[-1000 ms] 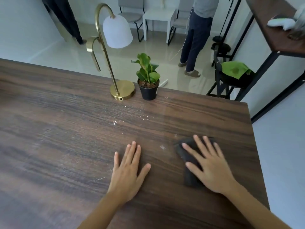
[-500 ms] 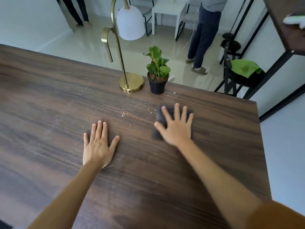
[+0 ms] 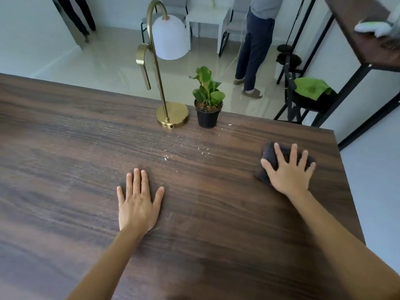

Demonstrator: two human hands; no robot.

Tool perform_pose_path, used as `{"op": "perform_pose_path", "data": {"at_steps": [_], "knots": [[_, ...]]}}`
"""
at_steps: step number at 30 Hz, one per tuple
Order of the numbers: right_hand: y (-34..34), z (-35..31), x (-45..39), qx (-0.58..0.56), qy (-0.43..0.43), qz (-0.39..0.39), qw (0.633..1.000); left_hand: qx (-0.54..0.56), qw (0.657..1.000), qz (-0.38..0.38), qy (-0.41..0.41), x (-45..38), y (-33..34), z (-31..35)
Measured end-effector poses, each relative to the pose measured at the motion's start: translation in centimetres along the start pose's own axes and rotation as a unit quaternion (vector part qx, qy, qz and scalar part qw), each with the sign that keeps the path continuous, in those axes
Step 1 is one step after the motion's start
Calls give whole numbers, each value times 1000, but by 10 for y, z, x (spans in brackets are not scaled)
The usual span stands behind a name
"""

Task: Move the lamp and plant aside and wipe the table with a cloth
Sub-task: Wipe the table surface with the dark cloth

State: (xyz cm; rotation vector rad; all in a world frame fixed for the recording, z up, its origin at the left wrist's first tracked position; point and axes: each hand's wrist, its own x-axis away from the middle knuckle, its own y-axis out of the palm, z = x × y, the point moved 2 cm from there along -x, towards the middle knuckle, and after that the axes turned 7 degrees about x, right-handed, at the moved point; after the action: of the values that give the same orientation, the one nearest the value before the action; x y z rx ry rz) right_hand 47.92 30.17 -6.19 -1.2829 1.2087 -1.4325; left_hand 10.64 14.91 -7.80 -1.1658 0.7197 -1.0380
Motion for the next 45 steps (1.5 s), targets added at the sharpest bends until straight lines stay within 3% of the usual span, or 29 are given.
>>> {"op": "perform_pose_path", "data": {"at_steps": [2,6,8,11,14,18,21,24,27,30,33,35,37,39,42,45], "knots": [[-9,-60,-22,-11,25,-34,999,41,999,2,15,1,-5,-2],[9,-151,45,11,-144,-6,989,148,974,64,156,-8,-32,27],[22,-151,107,-2,-214,27,976,233,952,64,188,-36,-45,57],[35,-108,180,-10,-278,38,960,341,925,29,162,-90,-50,94],[36,-46,187,20,-256,36,966,421,900,-21,108,-138,-37,119],[27,-10,117,31,-95,-11,995,497,862,-45,91,-189,-22,134],[17,-23,42,24,45,11,999,497,859,-52,112,-207,-15,139],[-3,-61,-23,2,98,-12,995,478,869,-27,127,-217,-18,144],[-10,-109,-39,4,26,-5,1000,453,882,7,129,-228,-29,142],[-1,-138,5,15,-120,26,992,411,902,47,125,-230,-37,133],[7,-111,54,11,-259,37,965,394,910,59,118,-226,-40,131],[2,-75,52,7,-276,45,960,390,910,54,128,-228,-41,134],[-1,-44,27,16,-209,54,976,378,912,30,157,-226,-38,136],[-1,-24,-11,22,-87,56,994,322,925,3,204,-210,-33,131],[-11,-29,-78,2,70,24,997,217,931,8,293,-171,-30,103],[-19,-89,-114,-12,63,-21,998,160,946,17,283,-147,-29,43]]}}
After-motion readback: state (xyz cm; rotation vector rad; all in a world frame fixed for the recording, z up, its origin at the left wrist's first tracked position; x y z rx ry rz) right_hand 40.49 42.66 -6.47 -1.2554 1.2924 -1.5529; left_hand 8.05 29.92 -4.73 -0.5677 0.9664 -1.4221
